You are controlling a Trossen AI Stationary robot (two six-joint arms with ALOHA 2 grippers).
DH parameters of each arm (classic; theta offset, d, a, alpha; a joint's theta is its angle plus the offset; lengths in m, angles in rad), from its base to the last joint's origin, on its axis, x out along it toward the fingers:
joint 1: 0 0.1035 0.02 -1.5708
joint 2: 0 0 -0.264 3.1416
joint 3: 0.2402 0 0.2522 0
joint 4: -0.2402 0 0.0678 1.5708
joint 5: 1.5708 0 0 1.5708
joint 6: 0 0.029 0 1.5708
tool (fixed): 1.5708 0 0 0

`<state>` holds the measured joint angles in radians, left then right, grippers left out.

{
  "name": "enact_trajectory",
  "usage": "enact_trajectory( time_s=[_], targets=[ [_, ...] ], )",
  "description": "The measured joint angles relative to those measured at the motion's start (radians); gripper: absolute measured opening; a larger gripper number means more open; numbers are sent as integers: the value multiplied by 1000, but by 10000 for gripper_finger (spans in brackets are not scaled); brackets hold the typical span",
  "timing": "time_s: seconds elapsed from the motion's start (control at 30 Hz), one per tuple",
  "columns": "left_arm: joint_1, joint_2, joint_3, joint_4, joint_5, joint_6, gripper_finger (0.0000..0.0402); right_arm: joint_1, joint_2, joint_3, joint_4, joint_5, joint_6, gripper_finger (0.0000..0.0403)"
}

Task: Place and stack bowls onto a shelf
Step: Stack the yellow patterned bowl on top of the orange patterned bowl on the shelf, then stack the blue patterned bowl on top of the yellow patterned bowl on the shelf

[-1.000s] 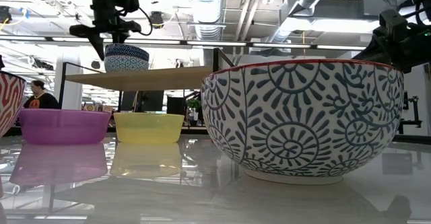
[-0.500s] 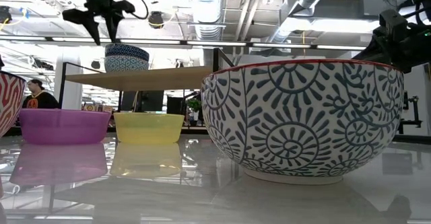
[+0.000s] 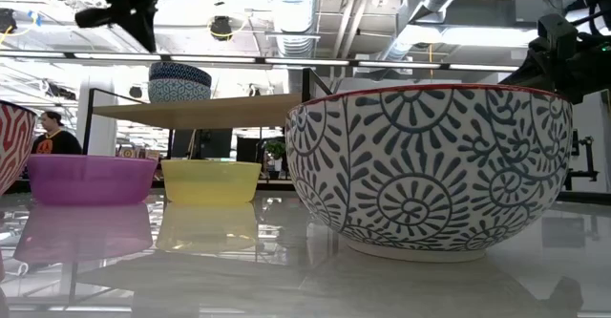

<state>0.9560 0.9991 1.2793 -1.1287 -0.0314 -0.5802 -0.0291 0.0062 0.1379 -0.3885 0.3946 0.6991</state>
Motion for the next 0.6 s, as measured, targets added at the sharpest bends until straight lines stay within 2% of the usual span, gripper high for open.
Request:
enact_trajectory(
  time_s=[0.13,0.23,0.43,0.6],
  targets=[
    [-9,-67,-136,104,18,-54,0,0,0,0,0,0,0,164],
    [-19,-98,-187,149,24,-91,0,0,0,0,0,0,0,164],
    [-20,-124,-195,155,18,-113,0,0,0,0,2,0,8,164],
    [-20,-141,-162,282,20,-159,0,0,0,0,3,0,7,164]
  ],
)
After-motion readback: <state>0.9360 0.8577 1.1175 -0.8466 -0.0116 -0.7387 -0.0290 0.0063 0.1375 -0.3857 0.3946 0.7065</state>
